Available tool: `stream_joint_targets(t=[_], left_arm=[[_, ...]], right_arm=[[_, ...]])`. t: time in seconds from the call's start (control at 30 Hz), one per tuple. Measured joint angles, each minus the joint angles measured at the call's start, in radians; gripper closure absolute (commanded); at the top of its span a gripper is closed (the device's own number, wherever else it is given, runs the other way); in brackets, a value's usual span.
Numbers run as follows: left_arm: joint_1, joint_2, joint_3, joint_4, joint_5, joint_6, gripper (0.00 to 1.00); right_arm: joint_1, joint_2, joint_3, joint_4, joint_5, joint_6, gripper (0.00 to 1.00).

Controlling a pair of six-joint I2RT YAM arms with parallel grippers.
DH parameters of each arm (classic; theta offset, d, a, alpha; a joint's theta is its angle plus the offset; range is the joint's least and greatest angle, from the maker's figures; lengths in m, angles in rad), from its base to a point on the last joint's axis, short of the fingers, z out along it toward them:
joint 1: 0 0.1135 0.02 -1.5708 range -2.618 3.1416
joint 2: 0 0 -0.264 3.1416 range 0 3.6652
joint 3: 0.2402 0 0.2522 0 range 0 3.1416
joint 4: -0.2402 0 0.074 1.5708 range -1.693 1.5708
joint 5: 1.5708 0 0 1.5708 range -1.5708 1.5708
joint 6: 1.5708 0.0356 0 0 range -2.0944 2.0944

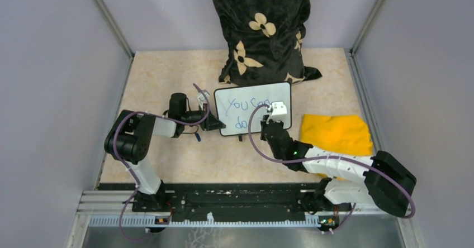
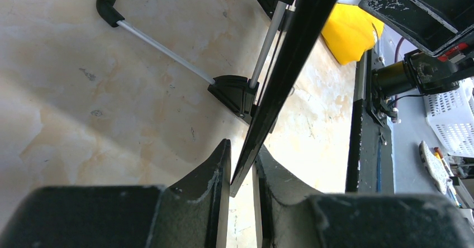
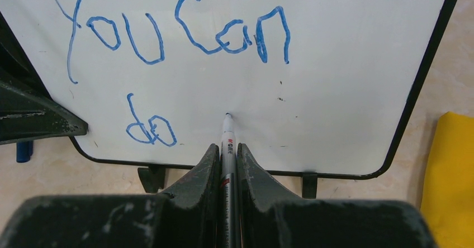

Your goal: Write a sentence on the whiteboard

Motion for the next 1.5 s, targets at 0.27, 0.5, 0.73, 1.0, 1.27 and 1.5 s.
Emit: stream_joint_targets(t=[0.27,0.5,0.73,1.0,1.27,1.5], left_arm=[[0.000,0.000,0.001,0.000,-0.001,0.000,0.74],[0.000,0.000,0.005,-0.007,-0.002,0.001,0.74],[0.000,0.000,0.005,-0.007,-0.002,0.001,0.74],[0.000,0.000,0.005,-0.007,-0.002,0.001,0.74],[0.000,0.000,0.005,-0.007,-0.003,0.001,0.74],[0.000,0.000,0.005,-0.007,-0.002,0.001,0.74]], right_arm=[[-0.002,0.017,0.013,0.009,-0.001,0.001,1.00],[-0.003,0.018,0.011,0.011,-0.001,0.012,1.00],[-0.003,0.012,-0.006,0.007,-0.009,0.038,1.00],[-0.003,0.002,-0.034,-0.006,-0.027,0.065,1.00],[-0.003,0.000,-0.043,-0.019,-0.039,0.083,1.00],[-0.003,-0.015,-0.053,-0.040,-0.035,0.087,1.00]])
